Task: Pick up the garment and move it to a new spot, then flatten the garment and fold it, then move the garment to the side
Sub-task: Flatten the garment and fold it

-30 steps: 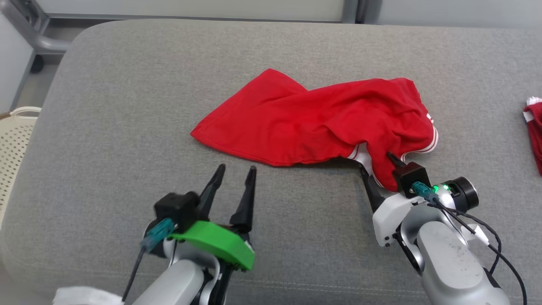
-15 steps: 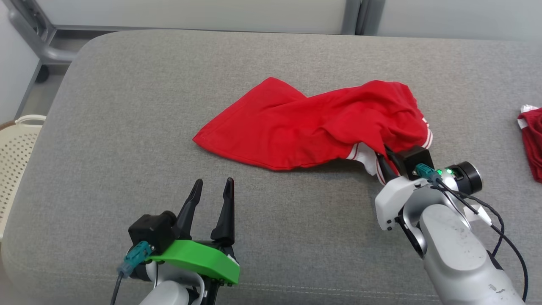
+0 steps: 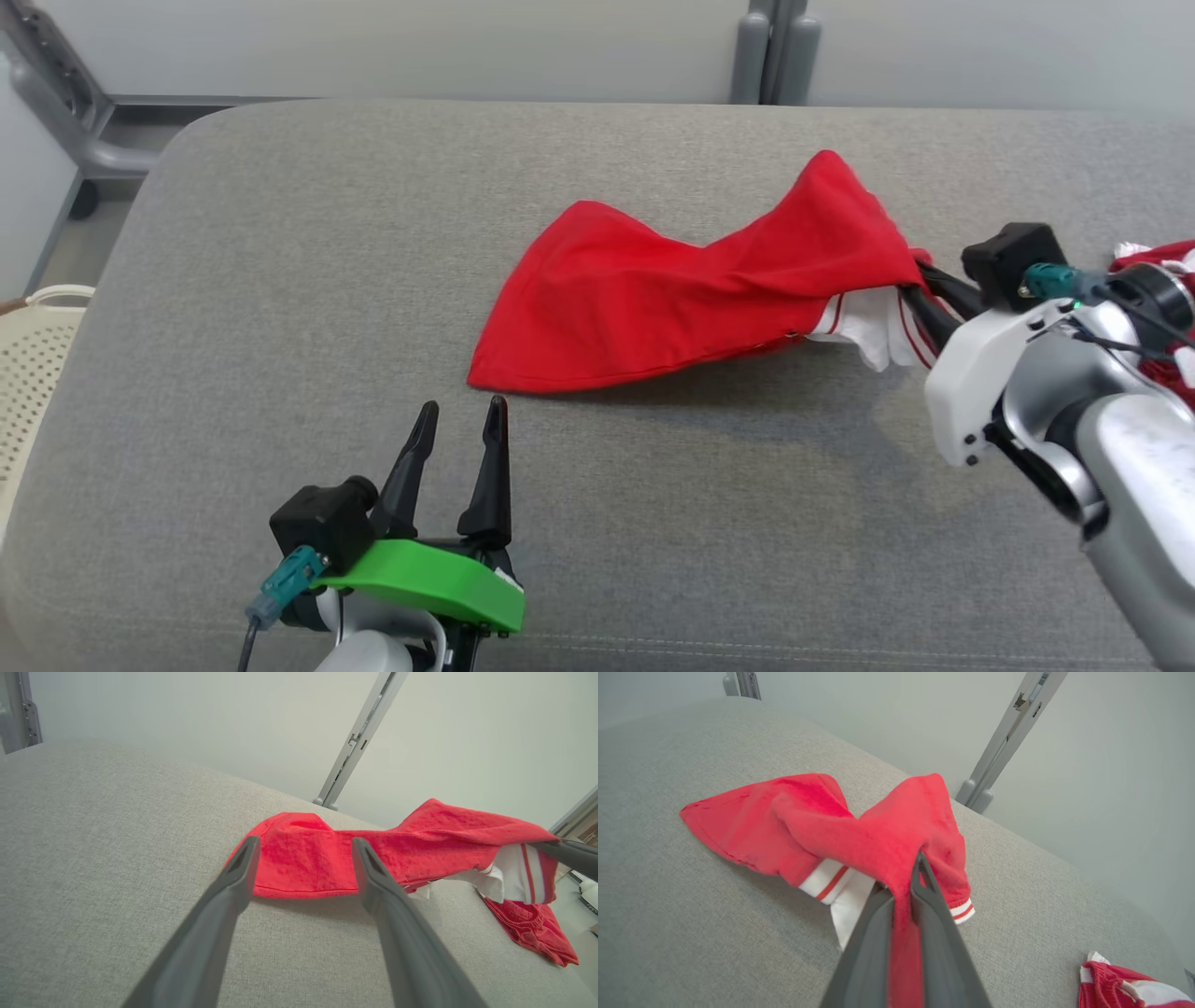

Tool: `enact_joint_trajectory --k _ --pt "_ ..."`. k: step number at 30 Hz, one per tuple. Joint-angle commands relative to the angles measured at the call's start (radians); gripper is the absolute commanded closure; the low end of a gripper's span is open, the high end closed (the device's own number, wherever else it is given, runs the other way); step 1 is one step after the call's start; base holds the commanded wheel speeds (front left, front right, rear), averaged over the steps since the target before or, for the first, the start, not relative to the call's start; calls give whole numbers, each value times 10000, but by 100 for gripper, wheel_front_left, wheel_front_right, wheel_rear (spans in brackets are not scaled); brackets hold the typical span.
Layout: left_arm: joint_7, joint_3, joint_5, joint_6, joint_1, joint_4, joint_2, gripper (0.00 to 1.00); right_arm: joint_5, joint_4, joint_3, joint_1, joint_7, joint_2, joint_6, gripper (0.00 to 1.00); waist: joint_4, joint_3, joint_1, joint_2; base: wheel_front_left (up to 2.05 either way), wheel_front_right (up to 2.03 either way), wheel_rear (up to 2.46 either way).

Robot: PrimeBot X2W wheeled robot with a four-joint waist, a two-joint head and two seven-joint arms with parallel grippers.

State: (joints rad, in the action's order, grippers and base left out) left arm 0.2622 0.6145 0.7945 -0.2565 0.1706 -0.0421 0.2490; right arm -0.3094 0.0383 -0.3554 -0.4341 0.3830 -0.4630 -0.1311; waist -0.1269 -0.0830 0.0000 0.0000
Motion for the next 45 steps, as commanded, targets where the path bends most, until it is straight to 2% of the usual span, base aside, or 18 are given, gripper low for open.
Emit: enact_joint_trajectory --k 1,4,7,10,17,20,23,24,25,26,27,28,32,36,40,45 --pt "23 -29 -123 16 -140 0 -19 0 -215 -318 47 101 290 -150 8 100 -326 -113 0 0 0 0 0" --pt "23 -6 -191 96 -85 -8 -112 0 -270 -902 -93 -142 1107 -748 8 100 -707 -248 0 0 0 0 0" --pt "23 25 -219 203 64 -84 -217 0 -654 -589 -445 -700 1560 -998 8 100 -1081 -414 0 0 0 0 0" --pt "25 112 -277 308 264 -155 -372 0 -943 327 -976 -1451 1763 -1219 11 100 -1499 -636 0 0 0 0 0" --pt "14 330 -331 640 661 -499 -687 0 -1544 3474 -2402 -3292 1203 -1600 11 100 -2491 -1183 0 0 0 0 0" --pt "17 410 -373 735 791 -638 -842 0 -1537 4632 -2919 -4192 636 -1600 13 100 -2772 -1387 0 0 0 0 0" --pt "17 435 -405 812 854 -805 -930 0 -1391 5677 -3374 -4927 -148 -1254 13 100 -2883 -1523 0 0 0 0 0" --pt "19 440 -408 835 884 -834 -956 0 -1340 5991 -3492 -5127 -398 -1145 13 83 -2896 -1551 0 0 0 0 0" --pt "19 440 -408 835 884 -834 -956 0 -1340 5991 -3492 -5127 -398 -1145 13 83 -2896 -1551 0 0 0 0 0" --pt "18 451 -421 852 908 -881 -978 0 -1325 6331 -3608 -5340 -672 -998 13 56 -2901 -1570 0 0 0 0 0" --pt "20 457 -448 876 921 -922 -1001 0 -1388 6637 -3702 -5495 -894 -837 13 13 -2895 -1579 0 0 0 0 0" --pt "19 457 -459 879 923 -969 -1003 0 -1455 6899 -3785 -5622 -1132 -684 13 0 -2867 -1576 0 0 0 0 0" --pt "20 422 -519 894 906 -1065 -972 0 -1822 7749 -4117 -5838 -1990 -202 13 0 -2601 -1477 0 0 0 0 0" --pt "20 374 -604 847 790 -1011 -854 0 -2565 8052 -4053 -5861 -2958 -130 13 0 -2173 -1289 0 0 0 0 0" --pt "2 397 -637 785 603 -914 -762 0 -3302 8081 -3891 -5483 -3723 -435 13 0 -1700 -1094 0 0 0 0 0" --pt "-106 484 -692 698 490 -726 -650 0 -4208 8177 -3612 -4927 -4169 -597 13 0 -1360 -1152 0 0 0 0 0"
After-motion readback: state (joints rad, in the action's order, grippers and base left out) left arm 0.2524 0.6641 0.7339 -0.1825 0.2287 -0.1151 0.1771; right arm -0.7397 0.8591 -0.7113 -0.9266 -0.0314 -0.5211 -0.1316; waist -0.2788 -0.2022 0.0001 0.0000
